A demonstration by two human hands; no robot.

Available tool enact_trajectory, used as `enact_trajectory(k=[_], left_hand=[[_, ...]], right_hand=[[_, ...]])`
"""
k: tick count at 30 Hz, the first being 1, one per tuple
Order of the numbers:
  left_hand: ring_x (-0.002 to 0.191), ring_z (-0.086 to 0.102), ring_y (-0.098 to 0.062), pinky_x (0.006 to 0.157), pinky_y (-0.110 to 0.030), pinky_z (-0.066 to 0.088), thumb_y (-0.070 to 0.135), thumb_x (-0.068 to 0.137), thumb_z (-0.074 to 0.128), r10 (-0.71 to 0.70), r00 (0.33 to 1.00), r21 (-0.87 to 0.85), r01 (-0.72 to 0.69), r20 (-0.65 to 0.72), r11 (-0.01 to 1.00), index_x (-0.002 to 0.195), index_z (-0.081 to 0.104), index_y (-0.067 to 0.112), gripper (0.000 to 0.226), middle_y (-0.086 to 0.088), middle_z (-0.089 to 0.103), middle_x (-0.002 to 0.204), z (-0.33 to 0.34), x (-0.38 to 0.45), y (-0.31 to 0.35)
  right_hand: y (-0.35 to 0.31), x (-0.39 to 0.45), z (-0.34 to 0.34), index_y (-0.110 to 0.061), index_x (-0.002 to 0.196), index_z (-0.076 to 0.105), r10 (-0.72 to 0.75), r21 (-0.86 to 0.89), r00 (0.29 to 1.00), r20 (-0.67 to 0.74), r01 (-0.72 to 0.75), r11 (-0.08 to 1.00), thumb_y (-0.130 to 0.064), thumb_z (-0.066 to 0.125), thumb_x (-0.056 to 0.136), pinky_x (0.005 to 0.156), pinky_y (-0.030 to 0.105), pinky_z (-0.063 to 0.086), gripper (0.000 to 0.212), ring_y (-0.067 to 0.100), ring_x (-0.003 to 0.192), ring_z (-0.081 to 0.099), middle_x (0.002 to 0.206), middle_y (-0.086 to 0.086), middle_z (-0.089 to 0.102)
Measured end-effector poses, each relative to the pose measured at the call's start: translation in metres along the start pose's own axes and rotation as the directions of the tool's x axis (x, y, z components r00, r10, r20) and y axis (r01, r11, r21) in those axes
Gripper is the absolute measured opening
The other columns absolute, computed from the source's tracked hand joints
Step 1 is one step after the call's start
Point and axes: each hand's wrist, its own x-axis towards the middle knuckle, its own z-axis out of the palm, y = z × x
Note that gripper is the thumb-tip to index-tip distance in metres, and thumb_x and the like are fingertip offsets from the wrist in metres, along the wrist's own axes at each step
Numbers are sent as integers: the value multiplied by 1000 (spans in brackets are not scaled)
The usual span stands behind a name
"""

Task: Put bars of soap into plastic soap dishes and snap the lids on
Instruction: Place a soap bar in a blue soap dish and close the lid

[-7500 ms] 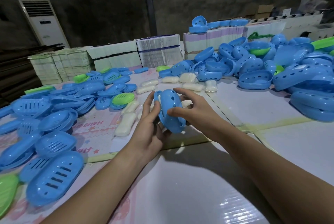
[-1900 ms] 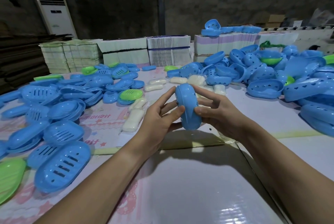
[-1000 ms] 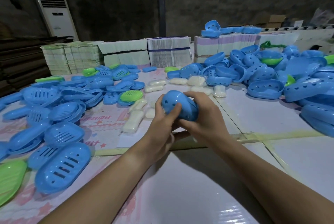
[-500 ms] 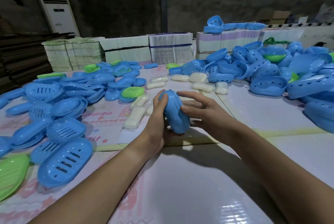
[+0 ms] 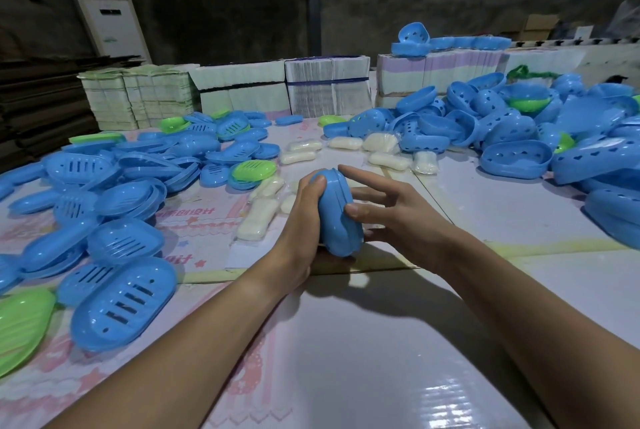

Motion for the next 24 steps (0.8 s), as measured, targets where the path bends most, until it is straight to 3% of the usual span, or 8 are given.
enact_trajectory(k=[7, 12, 18, 24], left_hand=[[106, 70, -35, 81, -47, 60, 52, 105, 26, -17, 999, 14, 17, 43, 1000, 138, 53, 16, 56, -16, 72, 118, -1, -3, 3], [106, 68, -36, 72, -38, 54, 53, 104, 27, -19, 1000, 74, 18, 19, 997, 137, 53, 15, 57, -20, 68, 122, -1, -3, 4], [90, 70, -27, 56, -31, 55, 54, 103, 27, -28, 999, 75, 26, 22, 997, 134, 56, 17, 56, -14, 71, 108, -3, -3, 5], [104, 66, -31, 77, -43, 56, 53, 104, 27, -6, 1000, 86, 7, -3, 996, 138, 52, 16, 56, -20, 64, 124, -1, -2, 4]], right_hand=[[-4, 0, -1, -39, 125, 63, 18, 7, 1000, 10, -18, 1000, -18, 74, 78, 87, 50, 55, 53, 28, 106, 67, 113, -1, 71], [-3, 1, 1, -42, 117, 68, -8, -12, 1000, -18, 8, 1000, -10, 74, 82, 81, 48, 57, 48, 30, 102, 67, 111, 1, 71], [-2, 1, 4, -41, 119, 68, -39, -41, 998, -57, 37, 998, -9, 76, 80, 69, 35, 59, 51, 18, 96, 70, 107, -2, 70], [-4, 1, 4, -39, 118, 69, -26, -30, 999, -45, 25, 999, -4, 78, 76, 75, 45, 61, 55, 22, 98, 70, 108, 0, 71]])
